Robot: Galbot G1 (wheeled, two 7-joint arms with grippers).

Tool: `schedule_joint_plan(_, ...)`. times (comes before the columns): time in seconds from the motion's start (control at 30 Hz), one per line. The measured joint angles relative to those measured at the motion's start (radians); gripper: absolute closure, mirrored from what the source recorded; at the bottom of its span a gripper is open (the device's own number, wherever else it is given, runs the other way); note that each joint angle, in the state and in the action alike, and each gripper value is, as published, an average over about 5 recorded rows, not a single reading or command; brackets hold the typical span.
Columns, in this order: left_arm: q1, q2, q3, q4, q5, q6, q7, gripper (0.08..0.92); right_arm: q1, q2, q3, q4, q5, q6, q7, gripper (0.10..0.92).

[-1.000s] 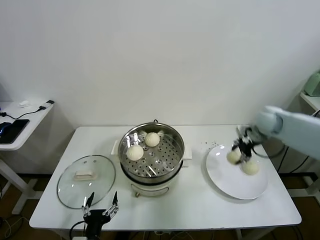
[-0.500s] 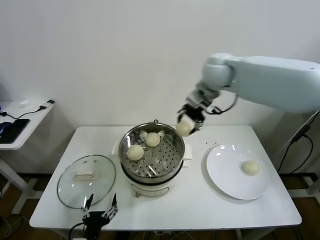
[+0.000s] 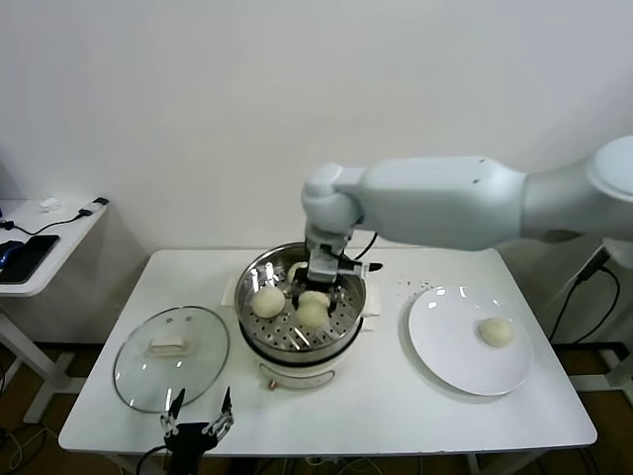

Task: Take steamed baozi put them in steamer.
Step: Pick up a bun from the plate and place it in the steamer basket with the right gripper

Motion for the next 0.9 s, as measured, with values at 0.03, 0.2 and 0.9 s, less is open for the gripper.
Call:
schedule_joint_plan(0.03,0.000,0.000,0.000,0.000,0.000,0.000,0.000,0.177,-0.014,0.009,0.002,-0.011,-0.012,0.009,0.004,0.380)
schedule_joint_plan(0.2,0.001,0.000,-0.003,0.000,-0.001,0.000,0.000,0.177,-0.068,0.045,0.013,-0.064,-0.051,0.040,0.015,0.380)
schedule_joint_plan(0.9,0.003,0.004,-0.001,0.000,-0.004,-0.002,-0.003,0.177,-0.121,0.082,0.021,-0.134,-0.031,0.074,0.033,0.214)
